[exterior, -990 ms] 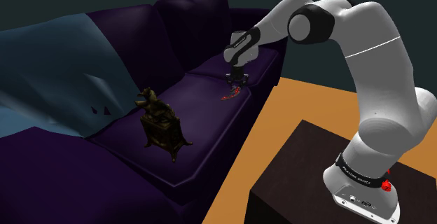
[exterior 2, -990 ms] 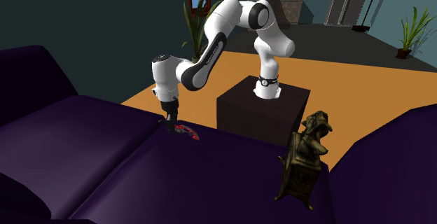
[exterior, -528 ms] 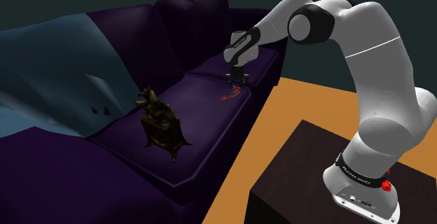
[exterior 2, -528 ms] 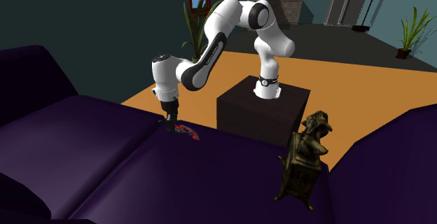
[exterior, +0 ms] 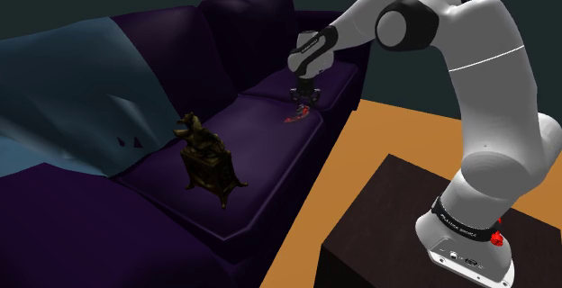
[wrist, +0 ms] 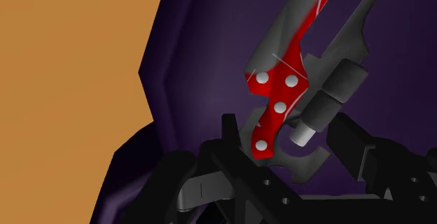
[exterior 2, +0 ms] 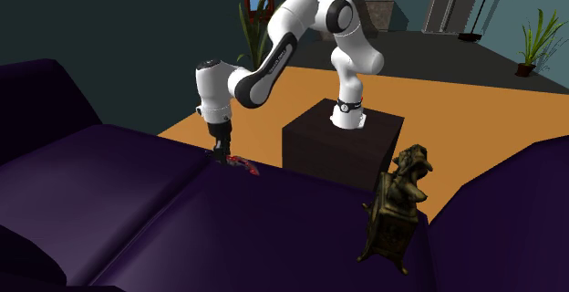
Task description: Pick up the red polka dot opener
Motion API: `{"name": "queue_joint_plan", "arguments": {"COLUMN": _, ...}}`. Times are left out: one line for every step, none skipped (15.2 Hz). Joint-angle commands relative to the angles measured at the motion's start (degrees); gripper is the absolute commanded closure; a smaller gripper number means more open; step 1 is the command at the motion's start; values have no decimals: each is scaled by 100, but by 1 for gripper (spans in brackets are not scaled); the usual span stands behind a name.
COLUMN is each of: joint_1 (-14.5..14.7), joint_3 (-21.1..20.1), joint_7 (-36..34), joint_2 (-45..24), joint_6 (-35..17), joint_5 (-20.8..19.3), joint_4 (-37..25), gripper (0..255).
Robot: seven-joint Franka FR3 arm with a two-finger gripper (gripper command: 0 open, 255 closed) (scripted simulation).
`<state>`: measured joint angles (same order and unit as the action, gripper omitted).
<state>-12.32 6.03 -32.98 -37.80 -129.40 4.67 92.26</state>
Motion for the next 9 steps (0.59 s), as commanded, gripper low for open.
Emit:
{"name": "queue_joint_plan", "arguments": {"joint_1": 6, "joint_3": 9, "joint_7": -10, "joint_2": 99, "joint_6": 136, "joint_5": -13, "joint_4": -37, "gripper": 255}}
{"name": "queue_joint_plan", "arguments": {"joint_1": 9, "joint_3": 13, "joint_7": -13, "joint_2": 144, "joint_6": 189, "joint_5": -18, "joint_4": -45, "gripper": 255}}
{"name": "queue_joint_plan", "arguments": {"joint_1": 11, "joint_3": 17, "joint_7": -16, "joint_2": 188, "joint_6": 243, "joint_5": -23, "joint_4": -55, "gripper": 255}}
{"name": "queue_joint_plan", "arguments": {"joint_1": 14, "joint_3": 21, "joint_7": -19, "joint_2": 232, "joint_6": 297, "joint_5": -29, "joint_4": -66, "gripper": 255}}
{"name": "queue_joint_plan", "arguments": {"joint_1": 16, "joint_3": 24, "joint_7": -22, "joint_2": 274, "joint_6": 352, "joint_5": -34, "joint_4": -78, "gripper": 255}}
{"name": "queue_joint_plan", "arguments": {"joint_1": 18, "joint_3": 28, "joint_7": -25, "joint_2": 316, "joint_6": 407, "joint_5": -39, "joint_4": -92, "gripper": 255}}
{"name": "queue_joint_plan", "arguments": {"joint_1": 20, "joint_3": 31, "joint_7": -28, "joint_2": 357, "joint_6": 463, "joint_5": -44, "joint_4": -107, "gripper": 255}}
{"name": "queue_joint_plan", "arguments": {"joint_1": 20, "joint_3": 32, "joint_7": -29, "joint_2": 364, "joint_6": 471, "joint_5": -45, "joint_4": -108, "gripper": 255}}
{"name": "queue_joint_plan", "arguments": {"joint_1": 20, "joint_3": 32, "joint_7": -29, "joint_2": 363, "joint_6": 472, "joint_5": -45, "joint_4": -109, "gripper": 255}}
